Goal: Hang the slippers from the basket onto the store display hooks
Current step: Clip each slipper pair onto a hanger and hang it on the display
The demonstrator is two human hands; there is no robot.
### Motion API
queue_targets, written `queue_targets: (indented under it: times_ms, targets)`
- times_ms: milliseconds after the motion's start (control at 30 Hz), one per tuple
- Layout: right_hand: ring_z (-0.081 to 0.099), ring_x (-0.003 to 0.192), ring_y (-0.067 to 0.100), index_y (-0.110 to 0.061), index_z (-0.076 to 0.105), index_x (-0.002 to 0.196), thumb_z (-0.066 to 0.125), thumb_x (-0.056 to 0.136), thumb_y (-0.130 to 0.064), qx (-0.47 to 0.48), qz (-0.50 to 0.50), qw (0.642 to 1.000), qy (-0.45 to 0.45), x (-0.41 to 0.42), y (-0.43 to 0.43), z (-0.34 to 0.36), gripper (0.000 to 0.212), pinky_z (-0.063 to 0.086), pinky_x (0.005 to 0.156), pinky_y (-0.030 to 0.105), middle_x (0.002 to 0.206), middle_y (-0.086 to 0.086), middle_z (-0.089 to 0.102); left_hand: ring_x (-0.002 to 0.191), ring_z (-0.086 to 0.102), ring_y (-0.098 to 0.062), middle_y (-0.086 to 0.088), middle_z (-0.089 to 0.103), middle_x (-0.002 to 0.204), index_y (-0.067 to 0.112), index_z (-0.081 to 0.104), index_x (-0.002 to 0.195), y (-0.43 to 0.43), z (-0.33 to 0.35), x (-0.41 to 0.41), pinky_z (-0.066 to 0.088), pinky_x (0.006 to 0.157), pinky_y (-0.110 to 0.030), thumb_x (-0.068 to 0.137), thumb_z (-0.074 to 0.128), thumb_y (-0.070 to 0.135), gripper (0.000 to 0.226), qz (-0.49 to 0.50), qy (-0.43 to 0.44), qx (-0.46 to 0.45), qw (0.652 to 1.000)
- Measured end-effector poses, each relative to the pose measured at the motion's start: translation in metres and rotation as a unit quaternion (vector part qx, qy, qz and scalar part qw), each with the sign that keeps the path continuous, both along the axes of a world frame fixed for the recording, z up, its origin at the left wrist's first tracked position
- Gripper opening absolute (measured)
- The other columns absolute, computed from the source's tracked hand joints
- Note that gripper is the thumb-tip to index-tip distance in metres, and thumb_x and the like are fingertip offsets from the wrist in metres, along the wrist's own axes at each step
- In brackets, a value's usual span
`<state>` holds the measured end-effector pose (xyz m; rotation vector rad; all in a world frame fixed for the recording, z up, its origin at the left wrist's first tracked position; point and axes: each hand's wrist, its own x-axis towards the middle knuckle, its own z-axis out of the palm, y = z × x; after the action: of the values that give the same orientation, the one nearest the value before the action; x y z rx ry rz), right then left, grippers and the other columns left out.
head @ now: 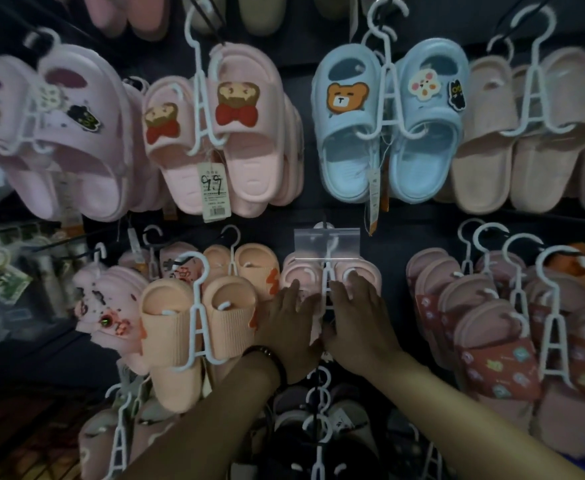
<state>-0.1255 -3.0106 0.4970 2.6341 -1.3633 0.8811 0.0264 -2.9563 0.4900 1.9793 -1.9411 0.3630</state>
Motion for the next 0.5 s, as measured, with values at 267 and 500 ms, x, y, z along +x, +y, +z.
queue_targets:
  times_ms: [267,500]
  targets:
    - [0.051,0.117,0.034,-0.019,0.050,0.124,0.047,0.088,-0.040,-0.038,0.128,0.990,-0.052,0.048,0.058,0.002,0.042,0.050,0.091,0.048,0.131,0.010,0.047,0.108,0.054,-0.031,-0.006,0.057,0.124,0.017,0.064,0.125,0.089,0.008,0.049,0.049,0.089,-0.042,0.079,0.067,0.019,0.046,-0.056,0.000,-0.202,0.978]
    - [0.043,0.133,0.037,-0.017,0.046,0.147,0.044,0.086,-0.043,-0.101,0.213,0.972,-0.021,0.100,0.099,-0.005,0.067,0.049,0.101,0.051,0.147,0.013,0.040,0.145,0.029,-0.042,-0.017,0.028,0.160,0.023,0.043,0.149,0.142,-0.017,0.122,0.037,0.113,-0.057,0.084,0.068,0.042,0.072,0.134,0.010,-0.216,0.967]
